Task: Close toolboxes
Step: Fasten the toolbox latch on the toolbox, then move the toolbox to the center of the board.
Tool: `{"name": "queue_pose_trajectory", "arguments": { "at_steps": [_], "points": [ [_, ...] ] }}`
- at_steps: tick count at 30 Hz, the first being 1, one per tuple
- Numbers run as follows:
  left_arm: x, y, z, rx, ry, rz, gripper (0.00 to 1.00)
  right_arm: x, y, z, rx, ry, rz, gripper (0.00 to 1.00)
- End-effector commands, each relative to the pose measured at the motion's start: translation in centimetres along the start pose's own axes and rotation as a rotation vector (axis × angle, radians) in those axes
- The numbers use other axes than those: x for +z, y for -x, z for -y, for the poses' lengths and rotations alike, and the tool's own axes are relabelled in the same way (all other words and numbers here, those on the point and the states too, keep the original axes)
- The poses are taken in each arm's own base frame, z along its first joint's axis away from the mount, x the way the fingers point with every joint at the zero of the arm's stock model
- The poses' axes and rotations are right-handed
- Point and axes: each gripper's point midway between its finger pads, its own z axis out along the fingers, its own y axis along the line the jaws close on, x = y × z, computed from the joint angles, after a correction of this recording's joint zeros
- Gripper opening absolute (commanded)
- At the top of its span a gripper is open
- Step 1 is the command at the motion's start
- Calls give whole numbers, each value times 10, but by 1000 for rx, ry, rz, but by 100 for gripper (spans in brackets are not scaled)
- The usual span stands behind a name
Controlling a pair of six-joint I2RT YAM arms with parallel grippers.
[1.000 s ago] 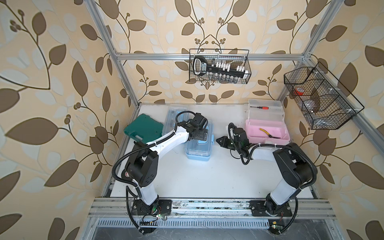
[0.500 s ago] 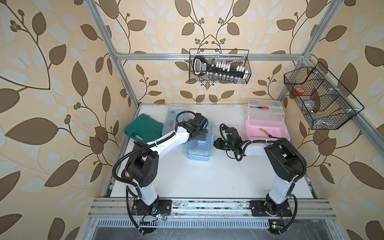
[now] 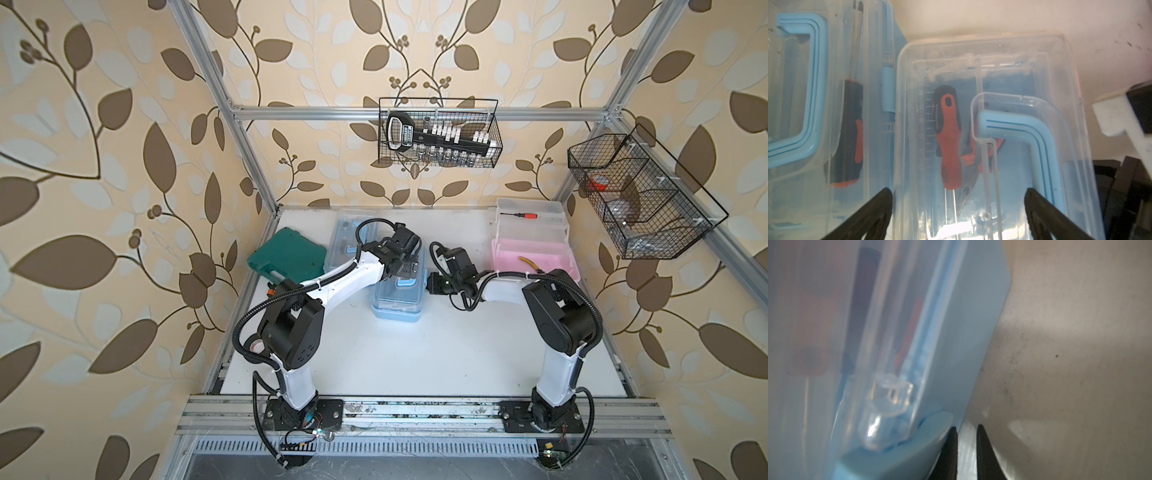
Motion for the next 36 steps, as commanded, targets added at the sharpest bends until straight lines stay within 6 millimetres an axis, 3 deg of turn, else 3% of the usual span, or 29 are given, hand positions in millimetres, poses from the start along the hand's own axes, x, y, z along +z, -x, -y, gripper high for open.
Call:
{"name": "queue_pose_trajectory", "arguments": {
  "at_steps": [1,8,10,15,19,22,28,36],
  "points": [
    [24,-89,42,143,-103,-285,99,-25,45,-54,-89,151,157,19],
    [14,-65,45,157,-106,-229,99,-66,23,-34,-145,40,176,33],
    [13,-59,46,162,-105,-216,99,-80,11,-35,-168,28,183,42],
    [13,-48,46,167,-99,-199,99,-111,-23,-51,-225,53,202,62],
    [10,-40,47,171,-104,-181,99,-124,-46,-67,-255,91,200,72],
    [6,-36,45,173,-97,-172,99,-129,-60,-81,-274,129,194,75],
    [-1,-31,44,174,-98,-158,99,-121,-66,-103,-271,177,190,80],
    [-24,-16,42,168,-116,-107,99,-96,-40,-98,-187,75,251,84]
  ]
}}
